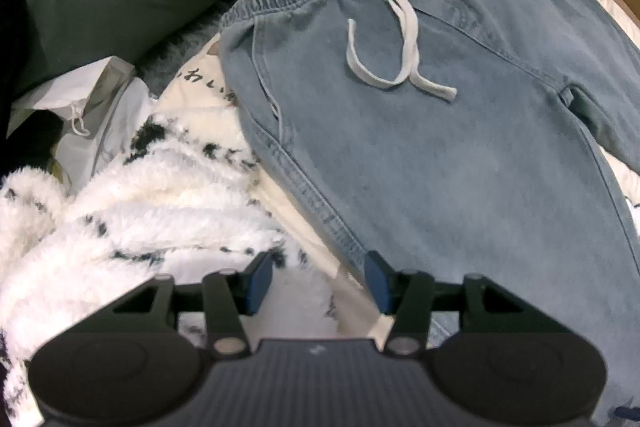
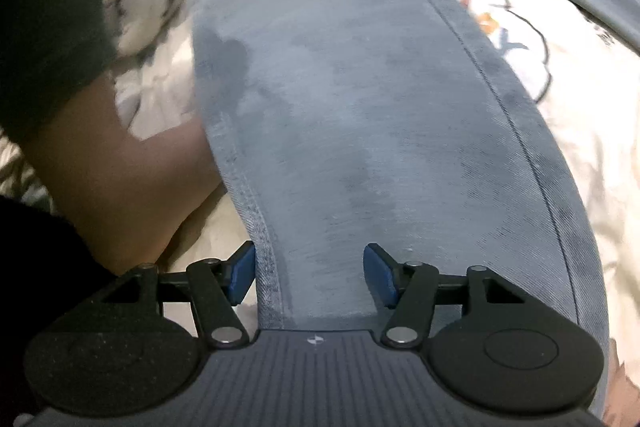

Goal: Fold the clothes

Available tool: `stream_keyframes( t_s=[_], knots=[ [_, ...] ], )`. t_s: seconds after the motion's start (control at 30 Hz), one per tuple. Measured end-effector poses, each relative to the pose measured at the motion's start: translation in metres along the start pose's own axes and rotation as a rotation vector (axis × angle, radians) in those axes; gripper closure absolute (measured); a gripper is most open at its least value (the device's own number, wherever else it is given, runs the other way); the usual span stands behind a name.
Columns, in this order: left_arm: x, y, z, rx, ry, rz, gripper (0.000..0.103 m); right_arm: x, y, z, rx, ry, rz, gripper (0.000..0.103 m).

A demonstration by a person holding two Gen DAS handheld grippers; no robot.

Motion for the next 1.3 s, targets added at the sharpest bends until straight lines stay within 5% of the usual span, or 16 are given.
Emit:
stream_keyframes(
  t_s=[0.2,0.37,0.5,0.57,1.07,1.3],
  knots=[
    [0.001,0.001,0.002,-0.007,0.003,0.001,0.049,0.013,0.004,0.005,-0.023,-0.024,0.025,0.058],
    [0.003,0.002,0.004,-0.013,0.006,0.003,0.049,0.02,0.012,0.013,-0.069,-0.035,0.058,0.061],
    [0.005,0.001,0.006,-0.036,0.016,-0.002,0.049,0.022,0.015,0.013,-0.045,-0.063,0.085,0.096],
    [0.006,-0.001,0.01,-0.056,0.022,-0.009,0.052,0.019,0.015,0.009,-0.015,-0.067,0.081,0.1],
    [0.024,-0.009,0.038,-0.344,0.085,-0.06,0.054,-0.026,-0.007,-0.014,0.125,-0.079,-0.011,0.101],
    [0.014,-0.019,0.038,-0.448,0.192,-0.14,0.056,-0.04,-0.012,-0.015,0.123,-0.056,-0.015,0.101]
  ],
)
Point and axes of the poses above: each gripper's, at about its wrist camera, not at the fingertips, and x roughly the way its jaws point, z to its left, y to its underside, the point moved 8 cm from there along x, roughly the way its jaws point, and after that the axes turned 13 degrees about x, right-handed, at the moved point
